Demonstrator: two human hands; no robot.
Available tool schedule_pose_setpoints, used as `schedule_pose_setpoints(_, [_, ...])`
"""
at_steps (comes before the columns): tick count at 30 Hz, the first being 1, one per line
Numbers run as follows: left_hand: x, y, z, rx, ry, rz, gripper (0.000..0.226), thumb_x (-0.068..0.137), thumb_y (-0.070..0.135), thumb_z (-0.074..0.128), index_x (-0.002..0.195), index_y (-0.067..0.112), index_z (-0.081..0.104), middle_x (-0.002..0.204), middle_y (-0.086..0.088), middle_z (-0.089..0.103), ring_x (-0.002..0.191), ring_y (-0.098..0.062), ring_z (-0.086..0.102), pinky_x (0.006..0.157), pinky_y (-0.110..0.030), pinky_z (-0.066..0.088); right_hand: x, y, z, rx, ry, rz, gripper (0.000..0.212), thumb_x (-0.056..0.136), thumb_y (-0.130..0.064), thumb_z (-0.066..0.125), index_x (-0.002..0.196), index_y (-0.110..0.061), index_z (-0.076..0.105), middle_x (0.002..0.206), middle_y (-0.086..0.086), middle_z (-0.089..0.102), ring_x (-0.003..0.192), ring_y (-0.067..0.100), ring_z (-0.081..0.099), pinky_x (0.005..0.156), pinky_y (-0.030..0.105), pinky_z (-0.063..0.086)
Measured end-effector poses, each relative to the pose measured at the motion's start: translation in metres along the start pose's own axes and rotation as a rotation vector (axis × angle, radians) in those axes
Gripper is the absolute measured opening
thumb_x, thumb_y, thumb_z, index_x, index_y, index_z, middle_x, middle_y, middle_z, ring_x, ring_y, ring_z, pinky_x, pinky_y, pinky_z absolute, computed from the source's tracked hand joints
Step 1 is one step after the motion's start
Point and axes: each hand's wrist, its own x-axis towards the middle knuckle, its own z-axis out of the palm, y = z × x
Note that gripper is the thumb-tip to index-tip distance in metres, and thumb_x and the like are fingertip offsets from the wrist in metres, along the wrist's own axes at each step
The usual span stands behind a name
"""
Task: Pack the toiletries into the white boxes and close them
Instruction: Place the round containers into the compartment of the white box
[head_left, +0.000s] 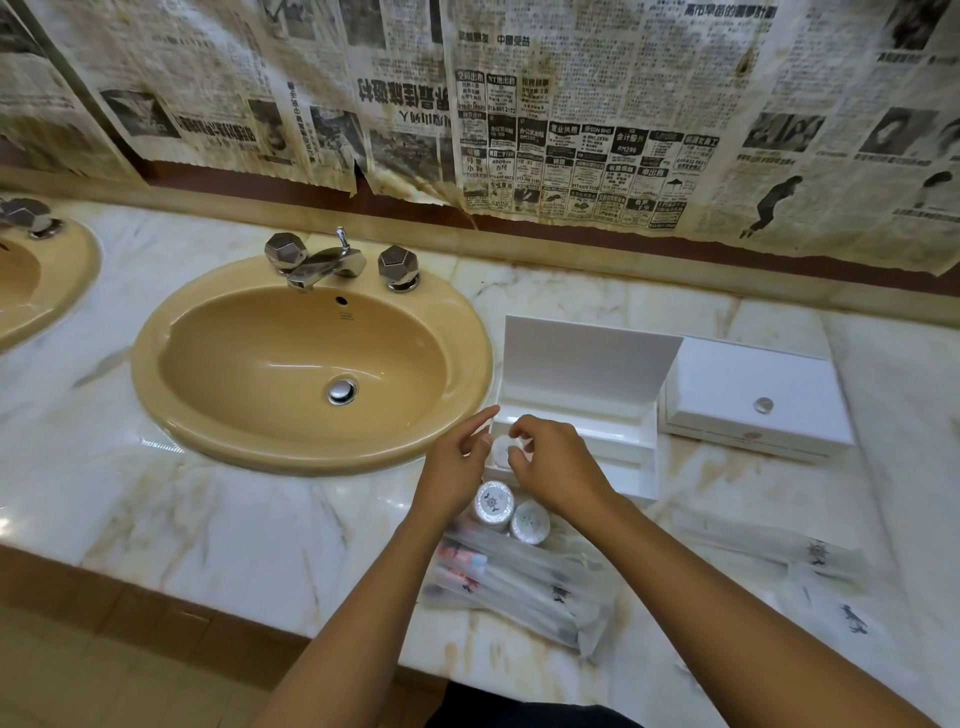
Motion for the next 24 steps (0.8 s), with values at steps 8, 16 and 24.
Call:
schedule_pose_setpoints(8, [0.000, -0.002, 0.003, 0.006, 0.037, 0.003, 0.040, 0.098, 0.009, 0.046, 0.129, 0.030, 0.060, 0.078, 0.010, 0.064, 0.045, -0.002, 0.038, 0.053, -0.010, 0.037, -0.030, 0.004, -0.015, -0.073, 0.005, -0.117, 0.027, 0.092, -0.025, 0.055, 0.119, -0.022, 0.060, 0.115, -0.004, 0.064, 0.097, 0.015, 0.059, 0.084, 0.029, 0.047])
schedule_pose_setpoints(16, [0.000, -0.004, 0.003, 0.048, 0.036, -0.010, 0.041, 0.098, 0.014, 0.044, 0.127, 0.039, 0.059, 0.076, -0.002, 0.053, 0.049, -0.007, 0.031, 0.052, -0.014, 0.037, -0.053, 0.012, -0.015, -0.233, -0.246, -0.208, 0.027, 0.089, -0.022, 0.053, 0.114, -0.027, 0.062, 0.111, -0.002, 0.066, 0.099, 0.022, 0.061, 0.080, 0.032, 0.049])
schedule_pose_setpoints(24, [0.001, -0.006, 0.004, 0.065, 0.048, 0.006, 0.041, 0.098, 0.015, 0.045, 0.127, 0.040, 0.058, 0.086, 0.002, 0.055, 0.047, -0.005, 0.030, 0.054, -0.014, 0.038, -0.048, 0.021, -0.007, -0.347, -0.307, -0.282, 0.039, 0.082, -0.013, 0.054, 0.119, -0.027, 0.057, 0.120, 0.000, 0.062, 0.104, 0.026, 0.058, 0.080, 0.035, 0.049])
